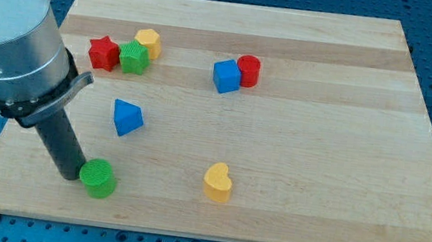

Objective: Slide the green circle closer to the yellow heart

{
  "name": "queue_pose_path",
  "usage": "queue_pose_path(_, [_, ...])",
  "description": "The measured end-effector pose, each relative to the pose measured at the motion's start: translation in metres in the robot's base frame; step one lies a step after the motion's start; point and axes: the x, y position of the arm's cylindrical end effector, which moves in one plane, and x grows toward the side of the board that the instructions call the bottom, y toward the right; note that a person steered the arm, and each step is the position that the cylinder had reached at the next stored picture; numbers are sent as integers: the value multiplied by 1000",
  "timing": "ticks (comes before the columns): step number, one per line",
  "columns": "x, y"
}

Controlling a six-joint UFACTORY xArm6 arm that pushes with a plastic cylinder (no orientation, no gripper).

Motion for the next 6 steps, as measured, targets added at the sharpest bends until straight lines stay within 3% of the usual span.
queue_pose_path(2, [6,-31])
queue_pose_path(6, [16,62])
